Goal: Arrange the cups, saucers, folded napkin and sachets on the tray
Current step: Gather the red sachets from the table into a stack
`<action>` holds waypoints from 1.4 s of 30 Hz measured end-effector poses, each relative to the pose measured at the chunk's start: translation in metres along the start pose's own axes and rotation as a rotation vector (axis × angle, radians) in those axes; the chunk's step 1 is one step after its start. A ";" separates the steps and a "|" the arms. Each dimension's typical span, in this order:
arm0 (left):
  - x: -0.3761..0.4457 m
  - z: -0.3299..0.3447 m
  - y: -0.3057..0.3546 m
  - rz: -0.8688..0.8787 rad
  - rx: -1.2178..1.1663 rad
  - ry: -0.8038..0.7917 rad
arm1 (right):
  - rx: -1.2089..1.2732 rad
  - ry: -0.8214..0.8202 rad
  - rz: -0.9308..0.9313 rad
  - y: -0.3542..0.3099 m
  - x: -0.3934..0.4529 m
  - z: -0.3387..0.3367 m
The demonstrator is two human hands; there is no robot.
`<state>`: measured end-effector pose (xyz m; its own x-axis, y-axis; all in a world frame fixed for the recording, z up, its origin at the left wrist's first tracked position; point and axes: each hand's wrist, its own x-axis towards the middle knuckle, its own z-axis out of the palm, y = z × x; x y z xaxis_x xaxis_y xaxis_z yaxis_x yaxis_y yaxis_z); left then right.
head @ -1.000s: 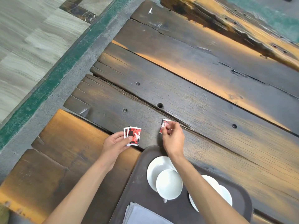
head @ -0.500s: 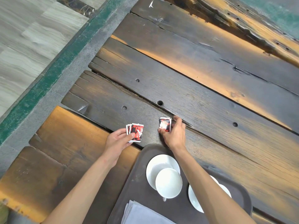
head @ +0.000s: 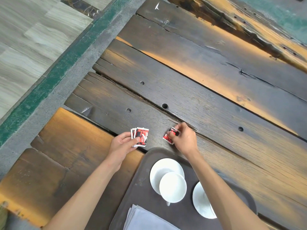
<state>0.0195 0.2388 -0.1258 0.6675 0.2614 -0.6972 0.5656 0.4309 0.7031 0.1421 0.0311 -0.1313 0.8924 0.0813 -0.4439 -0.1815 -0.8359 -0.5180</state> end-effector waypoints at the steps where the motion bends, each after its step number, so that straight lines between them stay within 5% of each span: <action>1: -0.001 0.000 0.001 -0.002 -0.001 -0.002 | 0.051 0.002 0.043 0.002 -0.003 -0.002; 6: -0.006 0.010 0.004 -0.005 0.000 -0.021 | 0.763 -0.122 0.341 -0.003 -0.025 -0.010; 12: -0.018 0.025 0.011 0.020 -0.027 -0.050 | 0.979 -0.185 0.303 -0.023 -0.064 -0.010; 29: -0.175 0.031 -0.013 0.082 0.086 -0.284 | 0.774 -0.197 0.016 0.004 -0.231 -0.050; 42: -0.252 0.122 -0.235 -0.051 0.612 -0.205 | 0.626 -0.147 0.403 0.229 -0.355 -0.012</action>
<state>-0.2225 -0.0335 -0.0985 0.6774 0.0572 -0.7334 0.7322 -0.1477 0.6649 -0.2109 -0.1951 -0.0838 0.6511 -0.0566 -0.7569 -0.7214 -0.3559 -0.5940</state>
